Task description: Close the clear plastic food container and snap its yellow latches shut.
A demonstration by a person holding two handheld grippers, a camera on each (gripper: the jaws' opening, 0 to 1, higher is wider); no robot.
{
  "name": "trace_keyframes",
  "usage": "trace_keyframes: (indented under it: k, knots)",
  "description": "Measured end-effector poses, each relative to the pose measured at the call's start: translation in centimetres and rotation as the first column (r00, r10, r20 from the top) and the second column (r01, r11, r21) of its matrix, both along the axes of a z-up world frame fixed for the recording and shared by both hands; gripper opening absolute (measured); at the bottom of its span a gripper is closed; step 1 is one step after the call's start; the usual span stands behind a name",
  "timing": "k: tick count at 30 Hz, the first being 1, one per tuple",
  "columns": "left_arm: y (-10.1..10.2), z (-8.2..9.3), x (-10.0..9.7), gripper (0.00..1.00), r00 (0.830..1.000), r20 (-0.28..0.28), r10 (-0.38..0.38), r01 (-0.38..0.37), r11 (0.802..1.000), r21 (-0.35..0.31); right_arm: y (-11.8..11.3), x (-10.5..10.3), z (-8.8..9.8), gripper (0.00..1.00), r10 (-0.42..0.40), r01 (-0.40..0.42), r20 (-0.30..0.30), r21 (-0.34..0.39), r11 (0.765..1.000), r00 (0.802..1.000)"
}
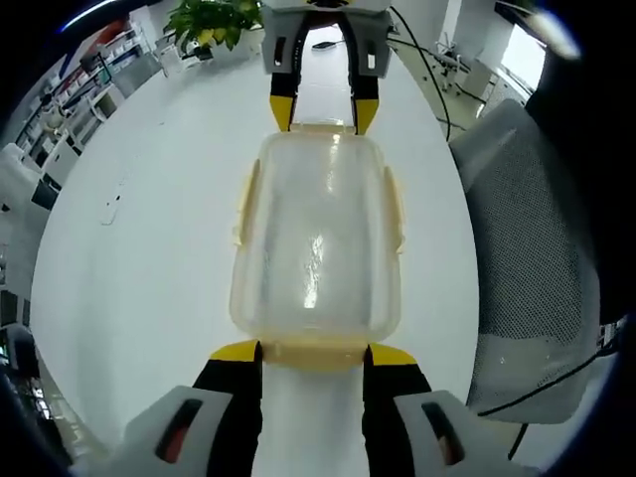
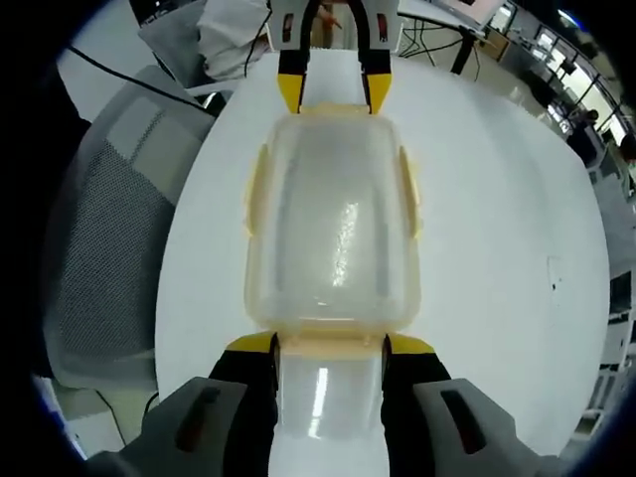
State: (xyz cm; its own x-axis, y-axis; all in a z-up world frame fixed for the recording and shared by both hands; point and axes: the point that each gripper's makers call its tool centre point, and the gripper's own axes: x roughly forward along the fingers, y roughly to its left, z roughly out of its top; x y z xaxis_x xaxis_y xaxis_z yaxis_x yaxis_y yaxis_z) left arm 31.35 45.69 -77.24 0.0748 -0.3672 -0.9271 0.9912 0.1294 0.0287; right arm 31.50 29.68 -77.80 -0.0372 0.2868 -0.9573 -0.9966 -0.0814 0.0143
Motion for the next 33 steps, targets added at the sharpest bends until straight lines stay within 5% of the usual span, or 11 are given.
trace_keyframes:
  k: [33]
  knots:
    - [-6.9,-0.3,0.2,0.33,1.000,-0.004,-0.016,0.016,1.000,0.005,-7.0,-0.3,0.3,0.37,-0.018,0.018,-0.004,0.021,1.000,1.000]
